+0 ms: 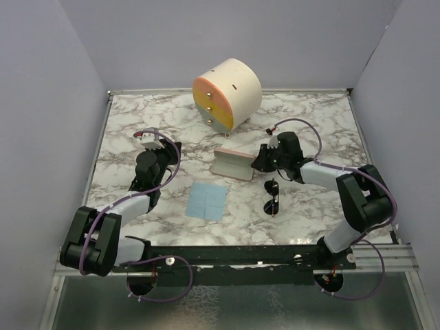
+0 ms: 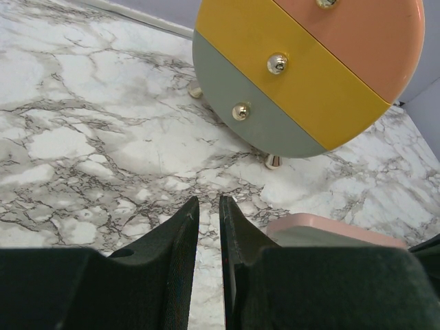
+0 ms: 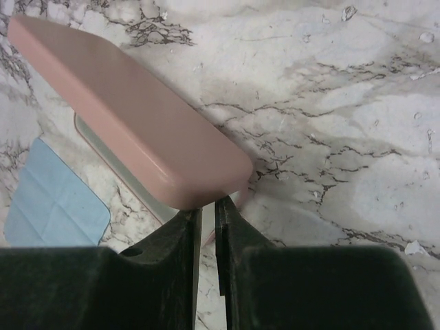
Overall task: Organize the sunglasses
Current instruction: Adjust the sunglasses case at the center of the board.
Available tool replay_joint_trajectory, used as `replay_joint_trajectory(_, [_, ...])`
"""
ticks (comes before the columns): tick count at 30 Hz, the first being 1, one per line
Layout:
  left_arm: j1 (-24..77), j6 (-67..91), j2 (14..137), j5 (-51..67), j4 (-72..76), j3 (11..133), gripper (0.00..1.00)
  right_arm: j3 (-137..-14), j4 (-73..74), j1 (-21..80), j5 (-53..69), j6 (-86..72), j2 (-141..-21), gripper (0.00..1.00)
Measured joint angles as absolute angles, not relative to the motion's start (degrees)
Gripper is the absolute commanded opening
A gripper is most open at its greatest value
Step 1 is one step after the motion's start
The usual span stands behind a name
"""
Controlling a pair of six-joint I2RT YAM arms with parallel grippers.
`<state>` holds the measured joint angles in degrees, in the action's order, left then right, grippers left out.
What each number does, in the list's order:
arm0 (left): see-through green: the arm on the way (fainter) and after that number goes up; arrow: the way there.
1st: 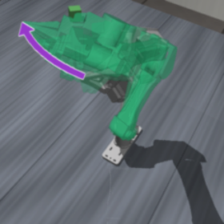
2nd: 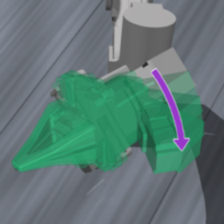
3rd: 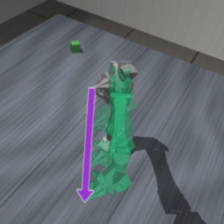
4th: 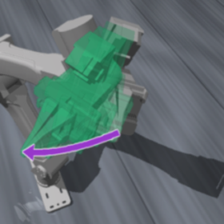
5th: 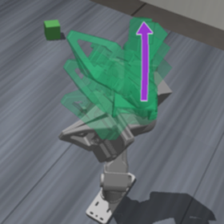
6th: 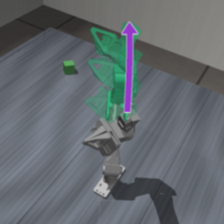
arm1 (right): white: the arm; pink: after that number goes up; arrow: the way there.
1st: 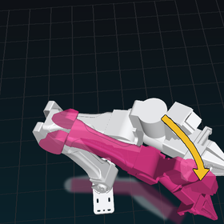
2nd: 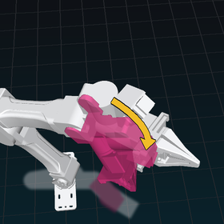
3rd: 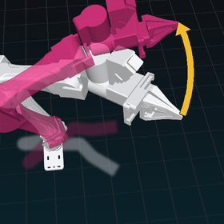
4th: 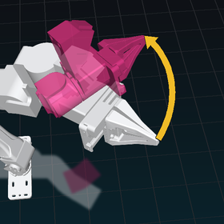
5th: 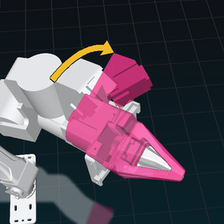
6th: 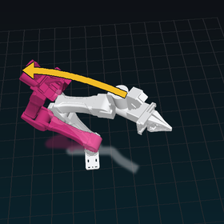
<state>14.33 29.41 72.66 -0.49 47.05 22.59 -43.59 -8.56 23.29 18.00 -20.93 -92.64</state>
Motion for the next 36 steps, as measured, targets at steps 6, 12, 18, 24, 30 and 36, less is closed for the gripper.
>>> replay_joint_trajectory(6, [14.3,29.4,72.7,-0.5,47.0,22.6,0.21,-46.9,-8.6,23.3,17.3,-20.7,-95.4,0.14])
replay_joint_trajectory(12, [14.3,29.4,72.7,-0.5,47.0,22.6,0.21,-49.6,-8.6,23.3,17.2,-20.7,-98.4,0.14])
replay_joint_trajectory(18, [14.3,29.4,72.8,-0.5,47.0,22.6,0.21,-50.8,-8.5,23.3,17.2,-20.6,-99.6,0.12])
replay_joint_trajectory(24, [14.3,29.4,73.0,-0.5,47.0,22.6,0.21,-50.4,-8.6,23.3,17.2,-20.6,-99.2,0.11])
replay_joint_trajectory(30, [14.3,29.4,73.3,-0.5,47.0,22.6,0.21,-48.3,-8.6,23.6,17.2,-20.7,-95.2,0.01])
replay_joint_trajectory(36, [14.4,29.7,73.3,-0.2,47.0,22.7,0.25,-44.4,-8.8,26.7,17.1,-20.3,-85.9,0.01])
